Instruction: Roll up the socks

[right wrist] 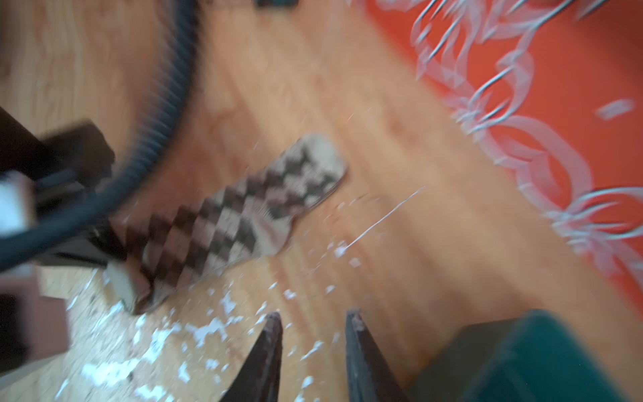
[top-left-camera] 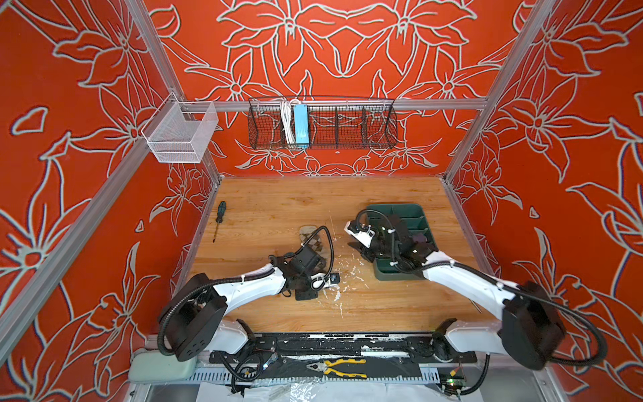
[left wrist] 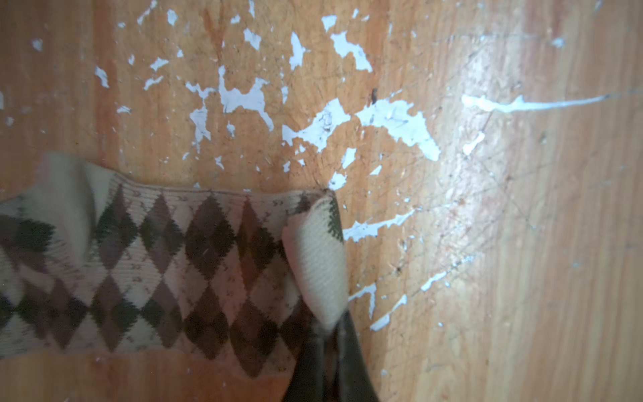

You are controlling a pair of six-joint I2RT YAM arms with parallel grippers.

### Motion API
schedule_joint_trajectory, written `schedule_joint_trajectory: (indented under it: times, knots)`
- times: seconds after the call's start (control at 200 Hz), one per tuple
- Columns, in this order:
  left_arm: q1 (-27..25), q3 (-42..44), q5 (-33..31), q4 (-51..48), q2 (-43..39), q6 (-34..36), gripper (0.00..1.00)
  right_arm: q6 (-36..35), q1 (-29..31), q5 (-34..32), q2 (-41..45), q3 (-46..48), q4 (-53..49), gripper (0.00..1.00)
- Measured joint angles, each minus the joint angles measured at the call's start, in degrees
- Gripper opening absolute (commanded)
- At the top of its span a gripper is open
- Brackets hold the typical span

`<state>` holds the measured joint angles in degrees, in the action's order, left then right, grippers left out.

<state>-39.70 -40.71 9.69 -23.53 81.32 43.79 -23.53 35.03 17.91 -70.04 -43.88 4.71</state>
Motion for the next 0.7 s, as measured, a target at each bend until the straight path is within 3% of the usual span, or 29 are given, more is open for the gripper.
schedule_joint_trajectory:
  times: [0.105,0.17,0.28,0.355,0.46,0.696]
  knots:
    - [2.38,-2.01,4.31,-2.08,2.69,-0.83,0.00,-3.28,0.70,1.81,8.98,3.58,3.69,0.33]
    - [3.69,-3.28,6.86,-3.56,4.28,-1.31,0.00,-8.22,3.21,2.21,13.42,5.62,4.17,0.41]
    - [5.44,-5.49,10.08,-5.77,6.75,-1.92,0.00,-19.52,15.21,-2.73,17.20,7.98,1.22,0.45]
    - [6.21,-6.84,11.65,-7.04,8.28,-2.34,0.00,-25.09,23.58,-7.43,15.98,8.39,-2.14,0.46]
    - [6.71,-8.46,13.03,-8.37,10.08,-2.95,0.00,-29.99,30.29,-14.75,12.57,9.84,-5.20,0.48]
    - [6.91,-12.63,15.41,-11.30,14.73,-4.70,0.00,-32.17,35.39,-22.47,1.18,14.21,-1.18,0.49]
